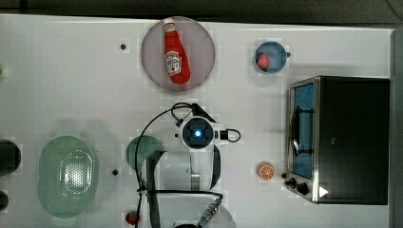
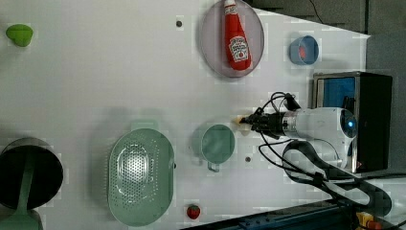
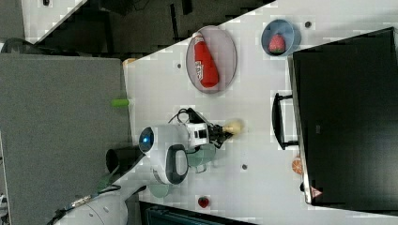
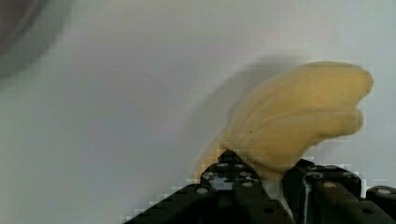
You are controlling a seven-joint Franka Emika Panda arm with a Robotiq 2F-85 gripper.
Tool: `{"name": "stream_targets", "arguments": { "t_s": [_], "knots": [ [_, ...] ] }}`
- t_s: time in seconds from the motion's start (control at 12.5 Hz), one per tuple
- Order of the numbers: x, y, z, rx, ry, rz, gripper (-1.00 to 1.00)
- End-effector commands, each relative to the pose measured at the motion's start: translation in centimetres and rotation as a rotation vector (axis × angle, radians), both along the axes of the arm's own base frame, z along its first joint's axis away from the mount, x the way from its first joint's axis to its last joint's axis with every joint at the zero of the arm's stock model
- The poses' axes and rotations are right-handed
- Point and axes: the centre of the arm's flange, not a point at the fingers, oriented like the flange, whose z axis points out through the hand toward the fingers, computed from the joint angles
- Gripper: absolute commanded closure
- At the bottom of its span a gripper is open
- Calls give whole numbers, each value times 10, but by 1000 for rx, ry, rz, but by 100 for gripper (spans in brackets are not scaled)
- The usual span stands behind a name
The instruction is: Pick banana from table and place on oven.
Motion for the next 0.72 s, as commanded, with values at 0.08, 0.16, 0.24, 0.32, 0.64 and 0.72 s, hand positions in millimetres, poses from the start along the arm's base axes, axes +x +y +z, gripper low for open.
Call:
{"name": "stream_targets", "arguments": {
  "t_s": [0.08, 0.16, 0.24, 0.32, 0.64, 0.72],
  "knots": [
    [11, -15, 24, -10, -38, -17, 53],
    [16, -14, 42, -12, -56, -13, 53],
    [20, -13, 67, -16, -74, -9, 53],
    [24, -13, 98, -22, -92, -7, 53],
    [31, -19, 249, -44, -130, -17, 53],
    [31, -22, 285, -40, -122, -28, 53]
  ]
}}
